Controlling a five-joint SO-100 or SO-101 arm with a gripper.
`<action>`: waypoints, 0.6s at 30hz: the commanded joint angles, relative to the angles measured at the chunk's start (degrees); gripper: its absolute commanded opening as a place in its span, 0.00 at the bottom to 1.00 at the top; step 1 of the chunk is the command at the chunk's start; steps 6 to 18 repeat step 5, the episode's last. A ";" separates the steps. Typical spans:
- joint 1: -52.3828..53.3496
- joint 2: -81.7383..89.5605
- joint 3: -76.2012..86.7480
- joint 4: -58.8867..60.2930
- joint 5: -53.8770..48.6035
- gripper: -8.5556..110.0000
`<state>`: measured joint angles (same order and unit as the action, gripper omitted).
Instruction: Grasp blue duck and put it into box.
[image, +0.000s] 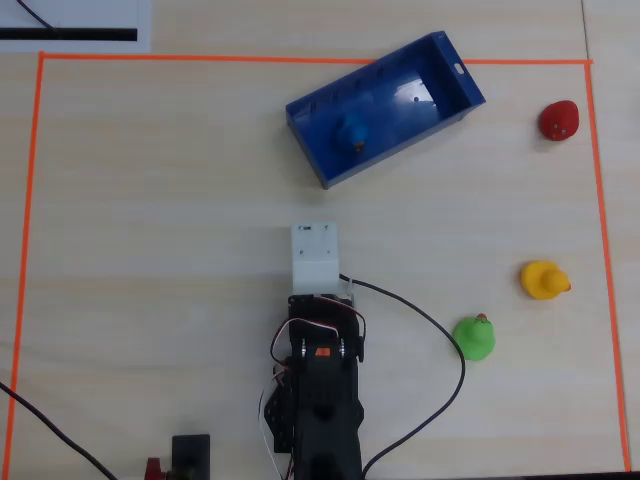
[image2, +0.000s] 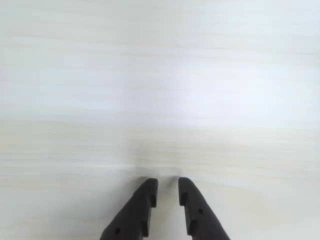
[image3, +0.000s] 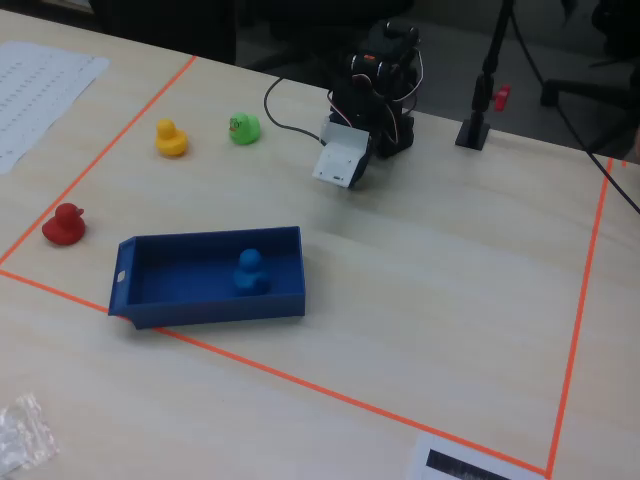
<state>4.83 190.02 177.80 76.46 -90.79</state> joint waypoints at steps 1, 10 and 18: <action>0.35 -0.35 0.44 0.70 0.00 0.10; 0.35 -0.35 0.44 0.70 0.00 0.10; 0.35 -0.35 0.44 0.70 0.00 0.10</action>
